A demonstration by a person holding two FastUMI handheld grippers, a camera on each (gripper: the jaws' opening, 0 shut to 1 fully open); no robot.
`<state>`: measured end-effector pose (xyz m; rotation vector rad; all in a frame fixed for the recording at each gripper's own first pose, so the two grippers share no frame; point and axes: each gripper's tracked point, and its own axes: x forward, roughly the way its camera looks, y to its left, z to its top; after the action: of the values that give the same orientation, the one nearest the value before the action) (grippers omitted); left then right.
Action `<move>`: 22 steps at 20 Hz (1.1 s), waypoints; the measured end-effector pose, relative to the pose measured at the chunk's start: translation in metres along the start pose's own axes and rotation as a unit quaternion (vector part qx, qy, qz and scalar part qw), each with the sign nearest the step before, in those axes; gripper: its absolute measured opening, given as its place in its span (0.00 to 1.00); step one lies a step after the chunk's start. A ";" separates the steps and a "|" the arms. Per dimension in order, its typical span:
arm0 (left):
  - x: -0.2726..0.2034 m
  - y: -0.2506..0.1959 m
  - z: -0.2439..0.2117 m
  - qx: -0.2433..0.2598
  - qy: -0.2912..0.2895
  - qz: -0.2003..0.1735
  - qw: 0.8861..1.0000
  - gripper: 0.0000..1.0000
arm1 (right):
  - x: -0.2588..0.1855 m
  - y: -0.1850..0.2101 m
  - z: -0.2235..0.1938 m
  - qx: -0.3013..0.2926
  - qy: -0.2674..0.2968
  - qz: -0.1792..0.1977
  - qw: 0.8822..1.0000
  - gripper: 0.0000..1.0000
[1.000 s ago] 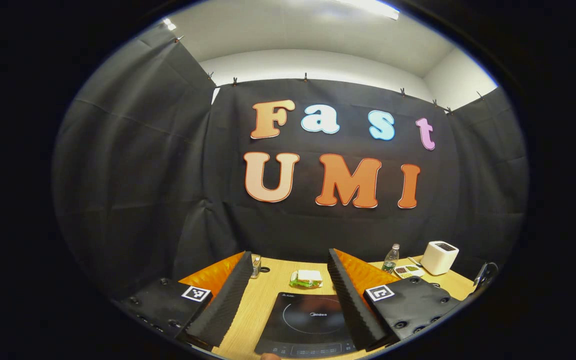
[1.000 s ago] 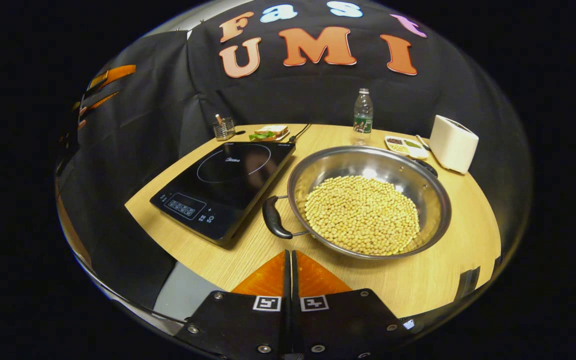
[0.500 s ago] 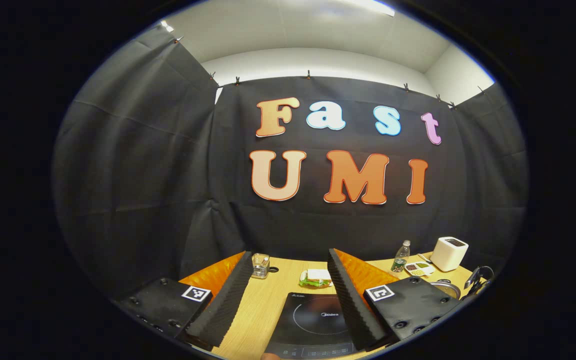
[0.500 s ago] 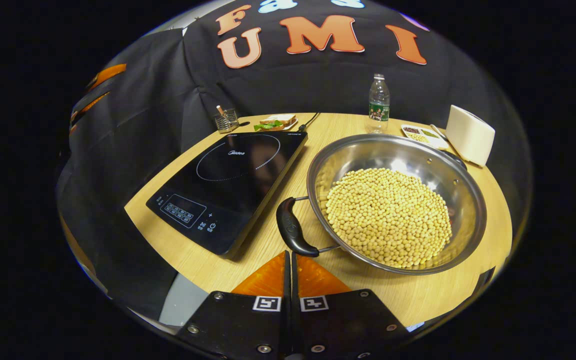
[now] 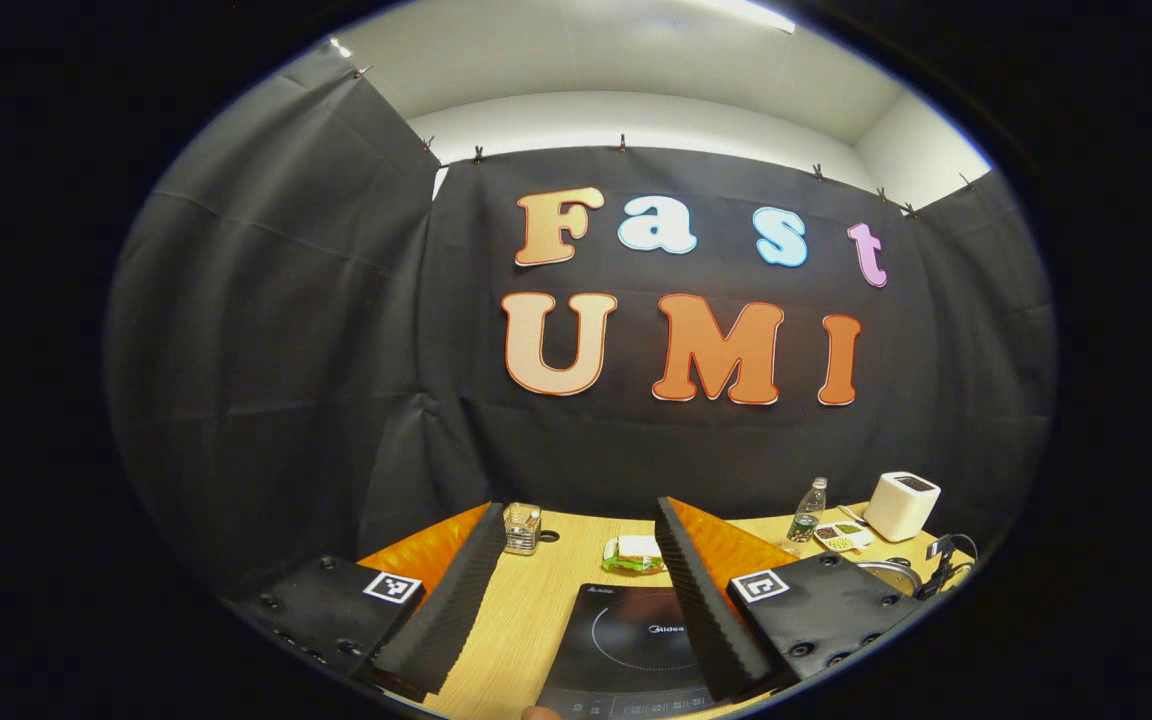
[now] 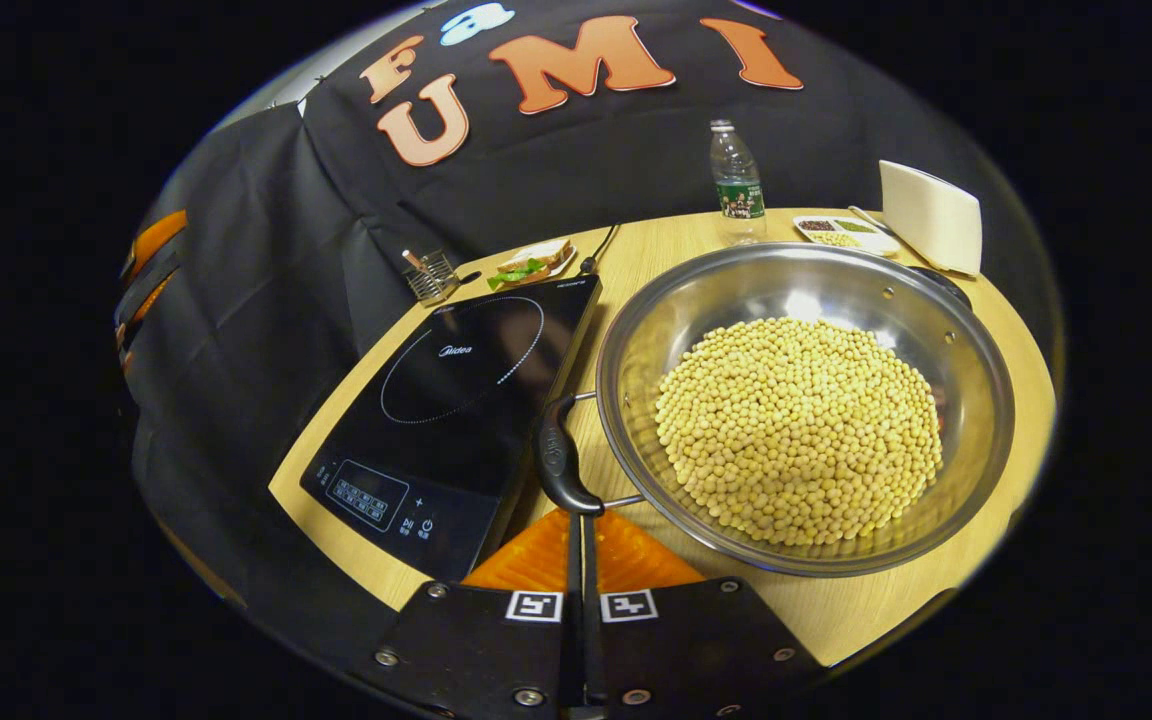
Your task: First push the handle of the pot to place it horizontally, then grasp the pot with both hands and set it on the induction cooktop.
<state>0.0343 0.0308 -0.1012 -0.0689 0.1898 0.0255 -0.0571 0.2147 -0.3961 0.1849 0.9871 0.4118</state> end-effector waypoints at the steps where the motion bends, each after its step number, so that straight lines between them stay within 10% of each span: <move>1: 0.001 0.000 -0.002 0.001 0.002 0.000 1.000 0.97 | 0.005 0.001 0.002 0.006 -0.002 0.000 1.000 0.00; 22: 0.016 -0.022 -0.035 0.010 0.035 -0.027 0.999 0.97 | 0.062 -0.005 0.053 0.067 -0.039 -0.032 0.997 0.00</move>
<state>0.0437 0.0064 -0.1371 -0.0556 0.2573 -0.0320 0.0187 0.2376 -0.4162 0.2872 0.9418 0.2790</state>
